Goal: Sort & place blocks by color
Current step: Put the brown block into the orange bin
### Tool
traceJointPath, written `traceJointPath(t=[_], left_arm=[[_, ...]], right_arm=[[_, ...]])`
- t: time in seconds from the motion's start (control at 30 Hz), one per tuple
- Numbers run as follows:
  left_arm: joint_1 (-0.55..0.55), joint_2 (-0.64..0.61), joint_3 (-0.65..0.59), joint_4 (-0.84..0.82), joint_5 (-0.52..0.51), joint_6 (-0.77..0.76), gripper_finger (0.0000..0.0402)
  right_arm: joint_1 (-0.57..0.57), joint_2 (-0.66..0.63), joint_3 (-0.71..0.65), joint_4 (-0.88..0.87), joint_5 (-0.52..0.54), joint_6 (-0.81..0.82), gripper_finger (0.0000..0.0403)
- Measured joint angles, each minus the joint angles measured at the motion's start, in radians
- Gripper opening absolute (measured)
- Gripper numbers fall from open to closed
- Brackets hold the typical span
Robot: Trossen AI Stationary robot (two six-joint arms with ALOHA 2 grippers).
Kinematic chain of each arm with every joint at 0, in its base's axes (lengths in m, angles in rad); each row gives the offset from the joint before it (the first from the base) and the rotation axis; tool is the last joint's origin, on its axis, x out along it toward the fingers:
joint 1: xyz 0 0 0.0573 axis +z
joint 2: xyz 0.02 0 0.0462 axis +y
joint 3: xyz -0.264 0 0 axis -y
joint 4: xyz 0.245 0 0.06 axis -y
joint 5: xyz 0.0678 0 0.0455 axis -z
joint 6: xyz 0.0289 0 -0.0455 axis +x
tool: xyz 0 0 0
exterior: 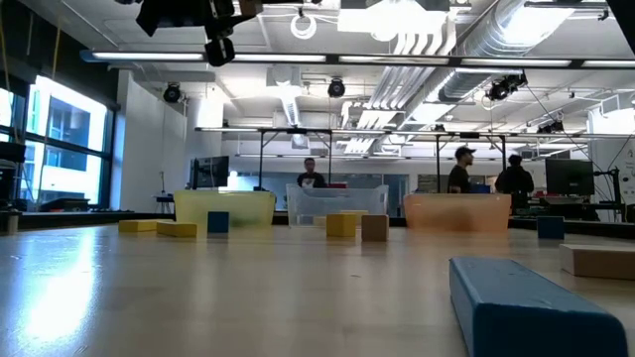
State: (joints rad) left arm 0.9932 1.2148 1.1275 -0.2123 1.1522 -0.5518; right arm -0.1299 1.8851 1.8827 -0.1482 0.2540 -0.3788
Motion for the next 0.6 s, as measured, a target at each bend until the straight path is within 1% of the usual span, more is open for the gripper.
traceJointPath(t=[0.07,0.17,0.4,0.6], left_arm=[[-0.003,0.000,0.000,0.000,-0.001,-0.008,0.0114],[-0.012,0.000,0.000,0.011,-0.004,-0.023,0.0114],[-0.026,0.000,0.000,0.044,-0.004,-0.062,0.0114],[-0.027,0.001,0.000,0.057,-0.009,-0.079,0.0115]], right_arm=[[0.000,0.000,0.000,0.000,-0.003,-0.008,0.0126],[0.000,0.000,0.000,0.000,-0.009,-0.023,0.0126],[0.000,-0.001,0.001,0.005,-0.014,-0.049,0.0160],[0.001,0.000,0.001,0.002,-0.021,-0.094,0.0168]])
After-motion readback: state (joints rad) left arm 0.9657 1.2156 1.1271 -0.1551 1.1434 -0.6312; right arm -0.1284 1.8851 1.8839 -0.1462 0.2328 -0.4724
